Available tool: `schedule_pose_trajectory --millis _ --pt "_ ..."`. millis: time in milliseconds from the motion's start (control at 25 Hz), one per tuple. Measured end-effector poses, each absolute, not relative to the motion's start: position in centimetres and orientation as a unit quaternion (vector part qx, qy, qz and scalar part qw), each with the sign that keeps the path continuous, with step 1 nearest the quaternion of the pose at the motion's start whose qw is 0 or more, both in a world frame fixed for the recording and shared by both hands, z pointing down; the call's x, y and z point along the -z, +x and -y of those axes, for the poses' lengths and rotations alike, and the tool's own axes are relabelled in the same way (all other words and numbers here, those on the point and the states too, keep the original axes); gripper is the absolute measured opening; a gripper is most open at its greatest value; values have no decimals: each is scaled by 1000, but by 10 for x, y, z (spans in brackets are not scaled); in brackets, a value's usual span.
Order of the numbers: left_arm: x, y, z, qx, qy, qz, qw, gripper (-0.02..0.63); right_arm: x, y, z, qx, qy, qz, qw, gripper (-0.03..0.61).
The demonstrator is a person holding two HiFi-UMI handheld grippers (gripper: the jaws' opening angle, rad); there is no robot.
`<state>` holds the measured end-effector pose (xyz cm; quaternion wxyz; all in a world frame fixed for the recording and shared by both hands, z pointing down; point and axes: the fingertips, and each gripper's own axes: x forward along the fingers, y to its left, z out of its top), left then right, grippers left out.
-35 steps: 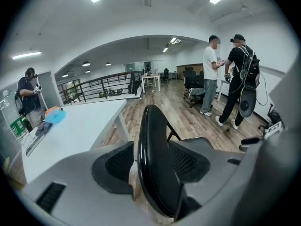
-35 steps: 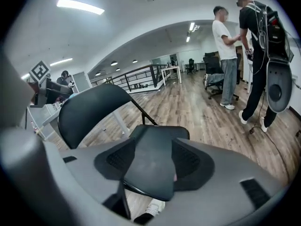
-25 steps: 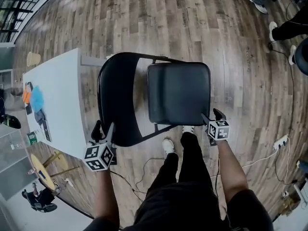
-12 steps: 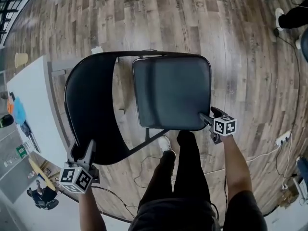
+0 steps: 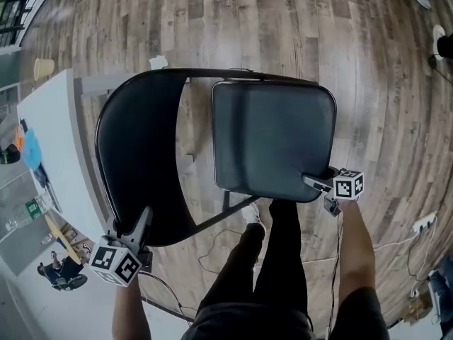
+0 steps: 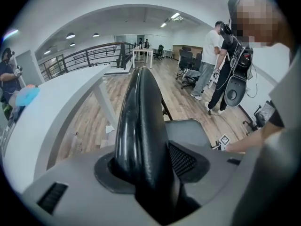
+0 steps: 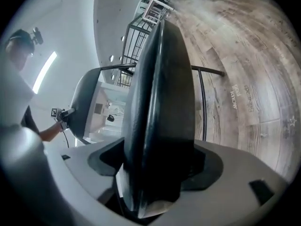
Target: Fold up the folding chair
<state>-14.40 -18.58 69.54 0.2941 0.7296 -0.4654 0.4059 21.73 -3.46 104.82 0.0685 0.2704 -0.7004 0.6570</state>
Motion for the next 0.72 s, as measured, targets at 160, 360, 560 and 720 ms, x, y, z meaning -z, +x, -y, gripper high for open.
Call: schedule_pose_trajectory --millis 160,360,560,720 --pt "-691 -143 189 -396 731 459 313 197 -1045 220 44 -676 283 679 46 345" --pt "-676 -127 187 -399 725 452 334 163 -1029 221 47 -683 284 672 33 344" --pt "-643 -121 177 -367 740 443 348 125 -987 203 45 -686 288 667 25 333" --pt "-617 -107 177 -332 750 446 358 92 -952 196 64 -678 287 676 28 309"
